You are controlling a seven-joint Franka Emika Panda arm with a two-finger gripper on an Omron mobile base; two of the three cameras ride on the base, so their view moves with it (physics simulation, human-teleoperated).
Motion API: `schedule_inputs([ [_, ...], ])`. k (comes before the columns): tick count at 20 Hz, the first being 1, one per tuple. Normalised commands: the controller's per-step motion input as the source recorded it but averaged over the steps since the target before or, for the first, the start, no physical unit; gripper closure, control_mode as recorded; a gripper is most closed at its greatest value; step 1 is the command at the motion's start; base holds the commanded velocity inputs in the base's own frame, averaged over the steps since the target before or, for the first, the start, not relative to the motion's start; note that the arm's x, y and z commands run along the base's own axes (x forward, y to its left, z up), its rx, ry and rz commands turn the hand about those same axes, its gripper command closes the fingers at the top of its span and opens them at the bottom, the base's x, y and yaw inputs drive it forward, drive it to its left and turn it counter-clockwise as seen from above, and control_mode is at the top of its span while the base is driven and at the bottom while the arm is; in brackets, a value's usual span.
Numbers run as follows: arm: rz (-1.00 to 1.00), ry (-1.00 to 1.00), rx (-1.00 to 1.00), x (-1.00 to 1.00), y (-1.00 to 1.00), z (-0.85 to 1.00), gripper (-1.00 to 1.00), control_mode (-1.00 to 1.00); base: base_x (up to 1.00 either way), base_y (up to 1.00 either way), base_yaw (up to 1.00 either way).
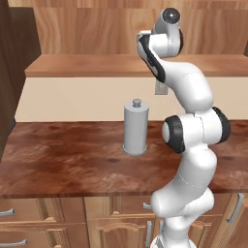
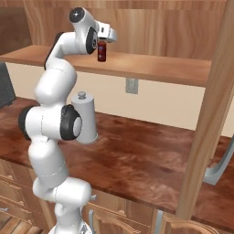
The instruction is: Move the condiment bottle and condiment bottle from the cabinet to the dining counter.
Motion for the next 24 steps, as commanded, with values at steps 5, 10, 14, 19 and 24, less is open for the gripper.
schedule_inputs([
  [5,0.00,0.01,0.00,0.35,0.00,-0.24,1.00,-1.00,0.00,0.00,0.00],
  [10,0.00,0.00,0.00,0.02,0.00,-0.13,1.00,-1.00,0.00,0.00,0.00],
  [14,0.00,-0.04,0.00,-0.54,0.00,0.00,1.00,-1.00,0.00,0.00,0.00],
  [19,0.00,-0.14,0.00,-0.99,-0.04,0.00,1.00,-1.00,0.00,0.00,0.00],
  [24,0.00,-0.22,0.01,-1.00,-0.02,0.18,1.00,-1.00,0.00,0.00,0.00],
])
